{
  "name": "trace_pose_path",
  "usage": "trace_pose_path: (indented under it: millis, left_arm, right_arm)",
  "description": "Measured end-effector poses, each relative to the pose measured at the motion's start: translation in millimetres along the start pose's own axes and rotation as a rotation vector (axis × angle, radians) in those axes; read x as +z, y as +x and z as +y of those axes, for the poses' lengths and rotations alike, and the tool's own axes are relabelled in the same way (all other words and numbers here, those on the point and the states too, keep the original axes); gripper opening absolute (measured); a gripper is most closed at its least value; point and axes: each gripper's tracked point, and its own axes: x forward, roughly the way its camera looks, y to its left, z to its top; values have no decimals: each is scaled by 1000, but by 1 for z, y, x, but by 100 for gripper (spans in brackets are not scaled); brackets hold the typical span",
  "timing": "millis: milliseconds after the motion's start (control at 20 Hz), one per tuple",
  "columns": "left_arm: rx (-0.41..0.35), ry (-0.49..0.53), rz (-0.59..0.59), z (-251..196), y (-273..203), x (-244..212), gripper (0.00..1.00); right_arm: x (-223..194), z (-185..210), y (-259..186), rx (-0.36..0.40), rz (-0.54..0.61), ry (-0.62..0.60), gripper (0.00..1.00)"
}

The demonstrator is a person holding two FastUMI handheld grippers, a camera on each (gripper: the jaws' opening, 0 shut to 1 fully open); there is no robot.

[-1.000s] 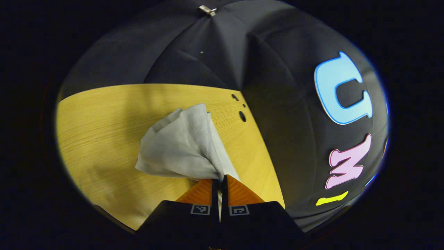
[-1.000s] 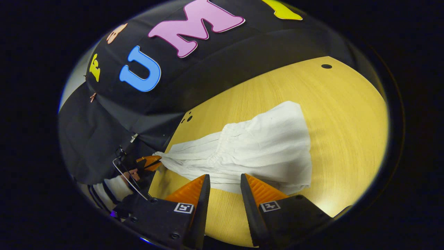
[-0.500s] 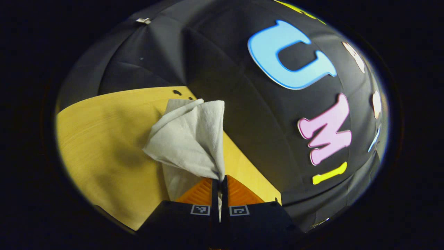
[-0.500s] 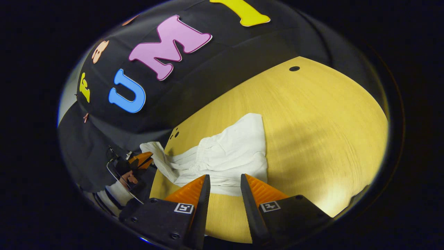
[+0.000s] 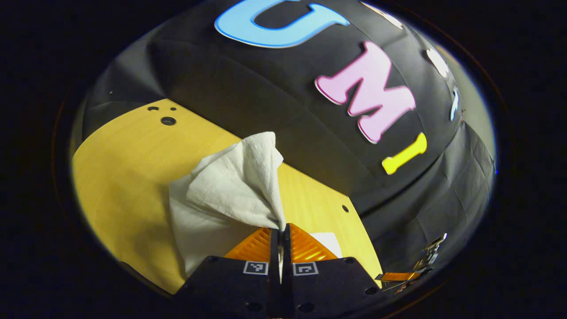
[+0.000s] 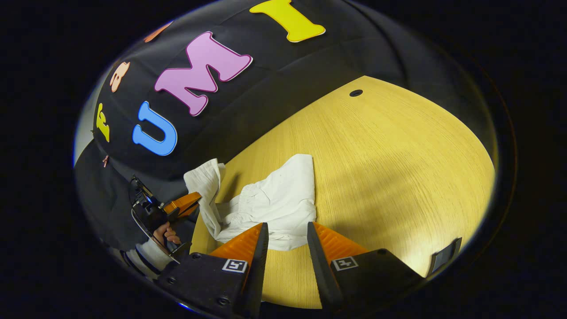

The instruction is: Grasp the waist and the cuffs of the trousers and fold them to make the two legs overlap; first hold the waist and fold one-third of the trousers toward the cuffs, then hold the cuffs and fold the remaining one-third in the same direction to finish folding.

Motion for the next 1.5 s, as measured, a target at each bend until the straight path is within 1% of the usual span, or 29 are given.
trace_pose_path:
  millis: [250,450,650,750,850,950,1000,1050,1100,1200,1250,1300,1350,1400,1500]
  left_arm:
    - [-77,214,144,-32,16,-64,6]
    - [-76,439,253,-34,18,-117,6]
    - [-73,620,277,-35,17,-130,6]
    - [-84,742,299,-33,17,-137,6]
    - [-108,869,324,-30,15,-143,10]
    - [-141,995,346,-26,12,-149,17]
    - [-152,1063,355,-23,9,-152,23]
    - [-166,1131,361,-22,8,-154,19]
    - [-185,1186,369,-22,8,-157,44]
    - [-213,1240,387,-22,8,-162,69]
    - [-219,1246,387,-23,7,-164,75]
    - [-218,1246,388,-24,8,-165,85]
    - [-222,1241,386,-29,4,-165,90]
    - [-218,1236,377,-28,5,-164,100]
    - [-207,1203,366,-35,4,-159,99]
  right_arm:
    - [2,-10,-9,-17,-16,33,54]
    - [1,-13,-14,-22,-23,45,54]
    - [-2,-14,-18,-25,-24,50,54]
    - [-2,-18,-22,-30,-30,58,55]
    - [0,-21,-25,-36,-42,70,54]
    - [1,-23,-28,-45,-50,77,54]
    - [1,-26,-31,-49,-55,79,54]
    - [2,-27,-32,-53,-59,84,54]
    - [1,-28,-33,-56,-63,90,55]
    - [3,-31,-36,-63,-72,102,54]
    - [2,-33,-37,-68,-74,105,54]
    - [1,-32,-38,-71,-75,107,54]
    - [2,-33,-39,-75,-76,107,54]
    - [0,-32,-40,-74,-75,108,54]
    - [-2,-28,-39,-73,-72,109,54]
